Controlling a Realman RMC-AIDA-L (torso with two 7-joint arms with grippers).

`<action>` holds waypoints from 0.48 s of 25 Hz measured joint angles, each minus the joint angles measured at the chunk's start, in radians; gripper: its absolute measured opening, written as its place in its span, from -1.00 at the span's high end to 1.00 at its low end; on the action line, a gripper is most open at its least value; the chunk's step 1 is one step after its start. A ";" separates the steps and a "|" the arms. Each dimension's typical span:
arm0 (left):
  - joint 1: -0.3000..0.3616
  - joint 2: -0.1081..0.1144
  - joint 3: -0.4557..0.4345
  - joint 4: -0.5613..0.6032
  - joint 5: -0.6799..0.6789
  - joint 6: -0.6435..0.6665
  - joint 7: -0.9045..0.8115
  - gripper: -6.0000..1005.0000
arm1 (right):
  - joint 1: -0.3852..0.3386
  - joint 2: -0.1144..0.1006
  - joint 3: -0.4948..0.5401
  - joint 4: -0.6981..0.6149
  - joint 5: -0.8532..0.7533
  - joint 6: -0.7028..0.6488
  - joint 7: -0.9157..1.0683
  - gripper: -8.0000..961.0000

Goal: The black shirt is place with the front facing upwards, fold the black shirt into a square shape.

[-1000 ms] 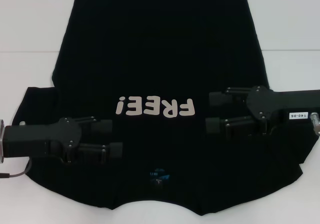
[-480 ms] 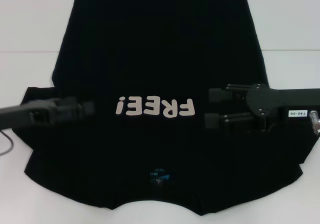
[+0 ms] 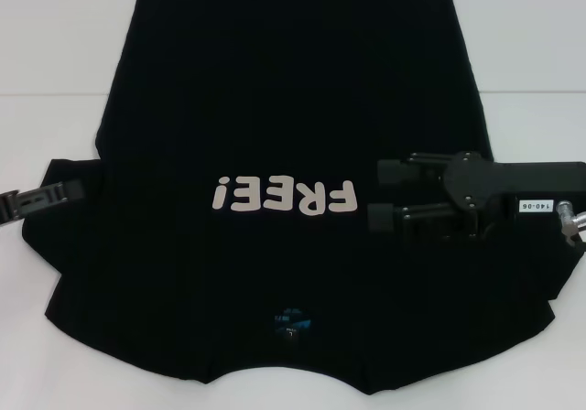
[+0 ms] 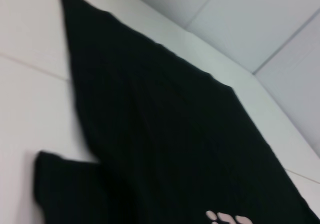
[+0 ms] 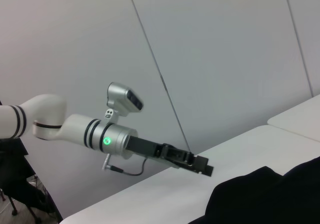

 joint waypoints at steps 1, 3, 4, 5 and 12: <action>0.011 0.005 0.000 0.000 0.000 -0.002 -0.014 -0.81 | 0.001 0.000 0.000 0.000 0.000 0.002 0.000 -0.93; 0.024 0.008 -0.001 0.002 0.002 -0.003 -0.030 -0.81 | 0.003 0.000 0.000 0.000 0.000 0.004 0.001 -0.93; 0.033 0.009 -0.004 0.005 0.014 -0.007 -0.049 -0.81 | 0.004 0.000 0.000 0.000 0.002 0.006 0.001 -0.93; 0.034 0.010 -0.004 0.005 0.018 -0.009 -0.053 -0.80 | 0.005 0.000 0.000 0.000 0.004 0.006 0.001 -0.93; 0.028 0.006 0.001 -0.008 0.099 -0.086 -0.107 -0.79 | 0.005 0.000 0.000 0.000 0.014 0.017 0.001 -0.93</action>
